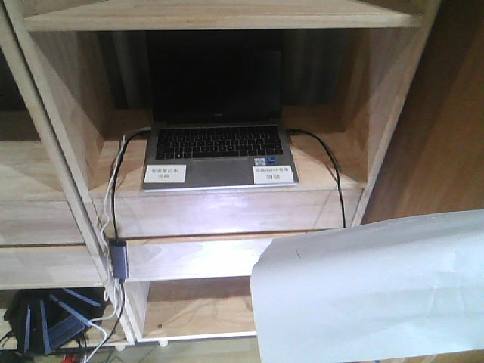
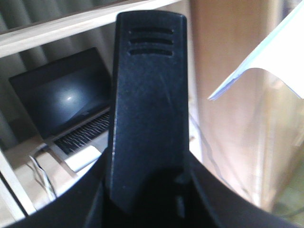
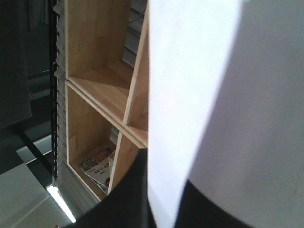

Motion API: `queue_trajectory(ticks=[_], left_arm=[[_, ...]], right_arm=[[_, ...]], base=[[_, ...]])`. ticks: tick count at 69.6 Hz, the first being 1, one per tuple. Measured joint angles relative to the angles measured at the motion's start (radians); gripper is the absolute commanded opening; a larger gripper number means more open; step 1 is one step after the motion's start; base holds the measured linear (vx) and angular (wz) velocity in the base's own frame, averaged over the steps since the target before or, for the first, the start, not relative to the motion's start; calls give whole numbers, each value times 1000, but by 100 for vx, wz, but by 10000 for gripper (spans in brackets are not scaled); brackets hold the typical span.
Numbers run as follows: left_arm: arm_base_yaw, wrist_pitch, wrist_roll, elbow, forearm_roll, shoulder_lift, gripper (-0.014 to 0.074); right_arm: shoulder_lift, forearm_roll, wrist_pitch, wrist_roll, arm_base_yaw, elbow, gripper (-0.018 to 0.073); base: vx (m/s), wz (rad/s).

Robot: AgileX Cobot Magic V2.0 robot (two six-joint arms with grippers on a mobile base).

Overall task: Grab stapler and paper to desk for stapling
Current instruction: 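Drive the base away from the shelf toward the wooden desk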

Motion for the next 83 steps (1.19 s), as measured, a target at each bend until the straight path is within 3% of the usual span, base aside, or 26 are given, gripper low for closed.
queue_trajectory(ticks=[52, 83], left_arm=[[0, 0, 0, 0, -2, 0, -7], [0, 0, 0, 0, -2, 0, -7]], right_arm=[[0, 0, -6, 0, 0, 0, -2], [0, 0, -6, 0, 0, 0, -2]], base=[[-22, 1], [-5, 31]])
